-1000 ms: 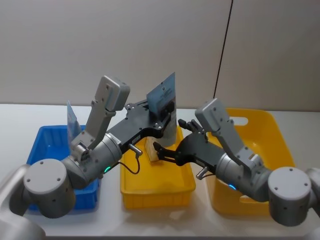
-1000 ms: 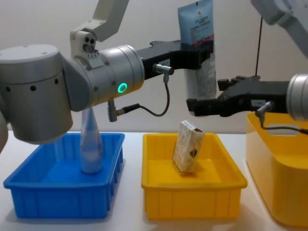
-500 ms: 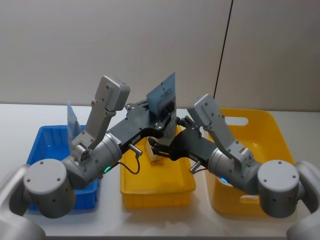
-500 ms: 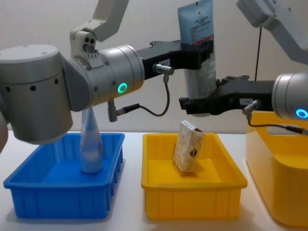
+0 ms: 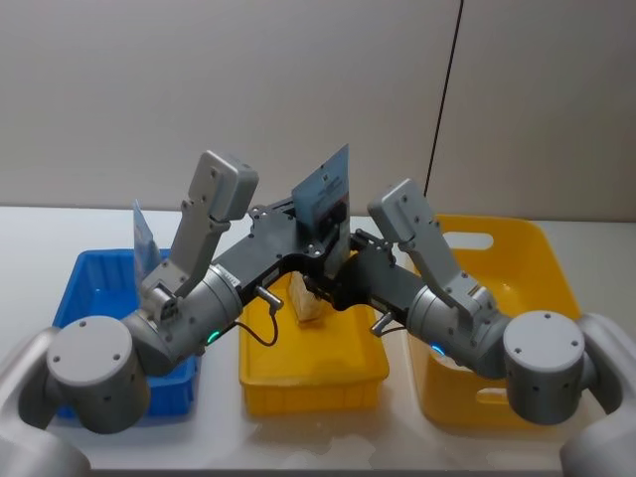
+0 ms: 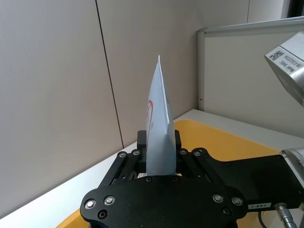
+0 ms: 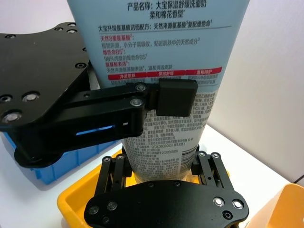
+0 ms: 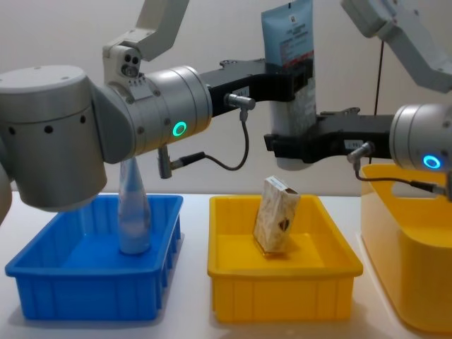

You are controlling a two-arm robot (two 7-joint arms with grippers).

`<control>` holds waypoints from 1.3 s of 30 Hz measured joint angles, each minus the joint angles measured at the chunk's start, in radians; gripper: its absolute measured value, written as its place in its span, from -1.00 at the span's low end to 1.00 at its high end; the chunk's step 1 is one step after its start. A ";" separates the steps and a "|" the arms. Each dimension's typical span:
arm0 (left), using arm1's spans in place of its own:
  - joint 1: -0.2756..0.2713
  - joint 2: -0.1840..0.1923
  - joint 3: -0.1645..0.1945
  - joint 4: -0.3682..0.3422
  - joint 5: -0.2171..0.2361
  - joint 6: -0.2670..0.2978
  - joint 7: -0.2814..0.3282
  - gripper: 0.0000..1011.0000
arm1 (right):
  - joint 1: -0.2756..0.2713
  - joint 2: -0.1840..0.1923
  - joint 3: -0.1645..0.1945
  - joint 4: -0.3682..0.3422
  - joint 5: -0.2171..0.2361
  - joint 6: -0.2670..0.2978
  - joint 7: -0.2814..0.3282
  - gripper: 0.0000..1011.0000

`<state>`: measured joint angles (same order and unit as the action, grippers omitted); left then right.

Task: Bimanual collaborative sorting of washing and personal care products

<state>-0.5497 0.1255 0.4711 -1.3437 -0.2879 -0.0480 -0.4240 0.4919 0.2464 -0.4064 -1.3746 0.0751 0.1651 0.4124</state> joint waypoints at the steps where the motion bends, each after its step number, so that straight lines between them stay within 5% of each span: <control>1: 0.000 0.000 0.000 0.000 0.000 0.000 0.000 -0.52 | 0.002 -0.001 -0.001 0.002 0.002 -0.001 -0.001 0.25; 11: 0.000 0.000 0.000 0.000 0.000 0.000 0.000 -0.48 | 0.007 -0.003 -0.004 0.010 0.013 -0.010 -0.010 0.18; 30: 0.000 0.000 0.000 0.000 0.000 0.000 0.000 0.67 | -0.009 -0.007 0.015 -0.001 0.040 -0.023 -0.055 -0.28; 39: 0.000 0.000 0.000 0.000 0.000 0.000 0.000 0.98 | -0.034 -0.022 0.056 -0.021 0.044 -0.008 -0.128 -0.46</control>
<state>-0.5497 0.1255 0.4712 -1.3437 -0.2880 -0.0480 -0.4242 0.4575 0.2249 -0.3505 -1.3953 0.1195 0.1570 0.2842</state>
